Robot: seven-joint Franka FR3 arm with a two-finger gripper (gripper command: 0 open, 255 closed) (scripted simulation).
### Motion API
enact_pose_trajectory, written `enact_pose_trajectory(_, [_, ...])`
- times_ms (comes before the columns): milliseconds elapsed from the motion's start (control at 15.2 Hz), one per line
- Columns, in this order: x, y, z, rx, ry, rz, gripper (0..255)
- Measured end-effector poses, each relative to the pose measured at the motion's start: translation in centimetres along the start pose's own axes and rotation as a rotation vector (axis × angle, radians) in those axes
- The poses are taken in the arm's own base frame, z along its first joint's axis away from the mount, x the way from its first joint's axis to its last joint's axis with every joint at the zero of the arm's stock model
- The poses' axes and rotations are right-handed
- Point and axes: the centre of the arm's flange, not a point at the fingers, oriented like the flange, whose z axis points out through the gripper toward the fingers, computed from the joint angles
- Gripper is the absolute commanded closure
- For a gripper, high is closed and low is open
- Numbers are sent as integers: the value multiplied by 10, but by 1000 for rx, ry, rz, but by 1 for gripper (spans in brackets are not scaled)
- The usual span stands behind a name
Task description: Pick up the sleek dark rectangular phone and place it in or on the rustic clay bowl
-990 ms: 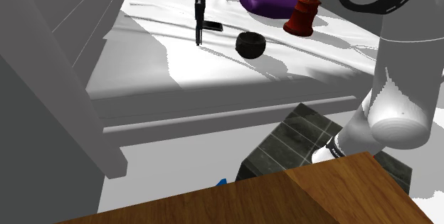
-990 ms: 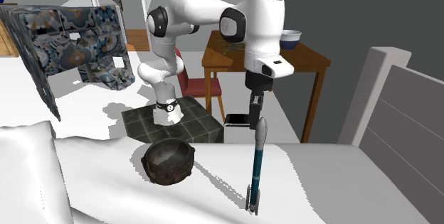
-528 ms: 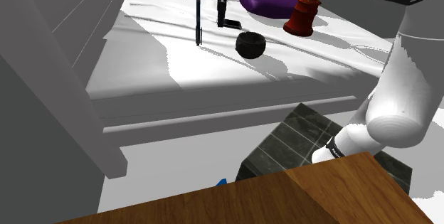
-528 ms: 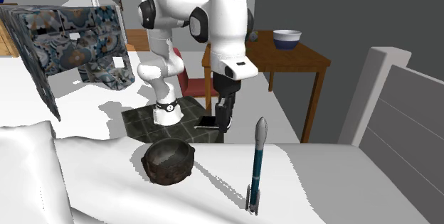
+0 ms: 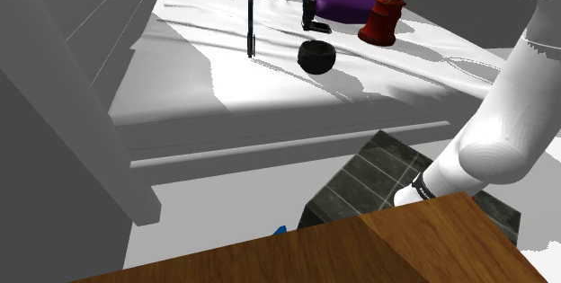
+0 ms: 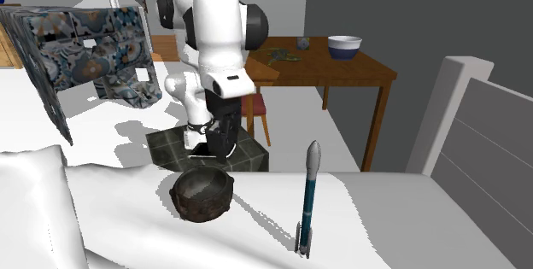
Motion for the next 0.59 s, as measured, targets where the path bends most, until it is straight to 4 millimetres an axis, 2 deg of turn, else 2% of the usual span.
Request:
enact_pose_trajectory(66, [-15, 6, 0, 0, 0, 0, 255])
enact_pose_trajectory(198, [-29, 13, 1, 0, 0, 0, 255])
enact_pose_trajectory(594, [-33, 15, 30, 0, 0, -1, 255])
